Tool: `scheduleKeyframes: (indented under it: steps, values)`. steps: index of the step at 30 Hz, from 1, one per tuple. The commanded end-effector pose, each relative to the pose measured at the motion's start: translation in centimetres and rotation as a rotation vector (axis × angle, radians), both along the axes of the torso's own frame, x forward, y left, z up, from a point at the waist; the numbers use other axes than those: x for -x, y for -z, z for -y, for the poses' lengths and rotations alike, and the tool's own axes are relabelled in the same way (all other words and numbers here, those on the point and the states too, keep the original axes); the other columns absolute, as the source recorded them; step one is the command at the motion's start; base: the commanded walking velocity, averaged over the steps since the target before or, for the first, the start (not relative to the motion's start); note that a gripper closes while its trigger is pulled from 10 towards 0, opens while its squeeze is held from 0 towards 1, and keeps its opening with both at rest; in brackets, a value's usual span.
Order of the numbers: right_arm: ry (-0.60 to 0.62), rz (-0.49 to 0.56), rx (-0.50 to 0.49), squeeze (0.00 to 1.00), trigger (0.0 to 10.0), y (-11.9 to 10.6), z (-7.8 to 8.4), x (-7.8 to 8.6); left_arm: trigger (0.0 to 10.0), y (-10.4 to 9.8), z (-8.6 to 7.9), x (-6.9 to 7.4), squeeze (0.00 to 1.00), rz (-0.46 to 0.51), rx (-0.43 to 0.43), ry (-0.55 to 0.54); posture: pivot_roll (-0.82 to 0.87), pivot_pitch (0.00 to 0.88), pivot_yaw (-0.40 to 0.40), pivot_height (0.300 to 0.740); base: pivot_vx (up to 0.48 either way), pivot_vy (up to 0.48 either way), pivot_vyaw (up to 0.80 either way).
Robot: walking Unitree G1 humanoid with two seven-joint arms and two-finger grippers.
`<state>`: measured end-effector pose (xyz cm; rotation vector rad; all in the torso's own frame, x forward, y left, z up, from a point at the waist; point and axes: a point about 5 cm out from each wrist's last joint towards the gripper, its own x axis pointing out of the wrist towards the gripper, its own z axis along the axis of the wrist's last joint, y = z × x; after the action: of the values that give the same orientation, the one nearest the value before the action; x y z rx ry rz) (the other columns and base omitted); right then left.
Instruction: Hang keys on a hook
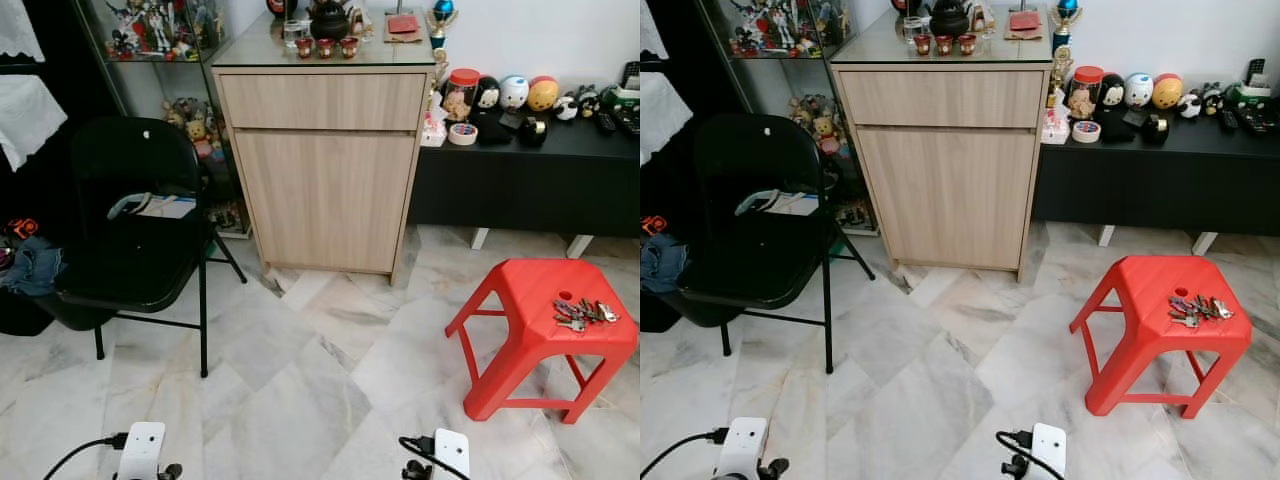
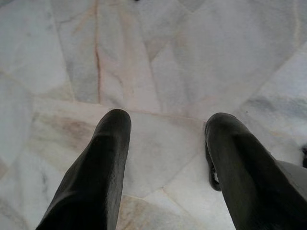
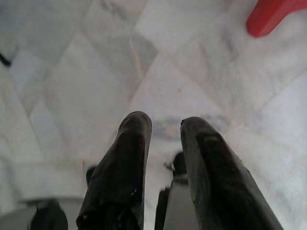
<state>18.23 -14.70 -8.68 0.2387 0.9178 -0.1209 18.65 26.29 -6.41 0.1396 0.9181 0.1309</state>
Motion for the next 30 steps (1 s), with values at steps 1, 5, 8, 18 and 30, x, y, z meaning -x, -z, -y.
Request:
scheduleKeyframes:
  steps: [1, 5, 8, 18, 30]
  values:
    - [0.01, 0.012, -0.004, 1.0, 10.0, -0.2, 0.4, -0.5, 10.0, 0.4, 0.3, 0.5, 0.0, -0.029, -0.005, 0.017, 0.12, 0.0, 0.027, 0.74, 0.0, 0.0, 0.0]
    - [0.027, 0.011, 0.001, 1.0, 10.0, -0.4, 0.5, -0.8, 10.0, 0.6, 0.5, 0.8, 0.0, -0.036, 0.007, 0.005, 0.12, 0.0, 0.007, 0.74, 0.0, 0.0, 0.0]
    - [0.006, 0.009, 0.003, 1.0, 10.0, -0.5, 0.3, -1.0, 10.0, 0.7, 0.6, 0.8, 0.0, -0.036, 0.011, -0.002, 0.12, 0.0, -0.008, 0.74, 0.0, 0.0, 0.0]
    - [-0.021, 0.003, 0.006, 0.0, 10.0, -0.5, 0.2, -1.1, 10.0, 1.0, 0.6, 1.5, 0.0, -0.043, 0.011, -0.038, 0.11, 0.0, -0.024, 0.74, 0.0, 0.0, 0.0]
    - [-0.016, -0.002, 0.007, 0.0, 10.0, -0.2, 0.5, -0.5, 10.0, 0.9, 0.4, 1.4, 0.0, -0.031, 0.002, -0.048, 0.11, 0.0, -0.015, 0.74, 0.0, -0.244, 0.0]
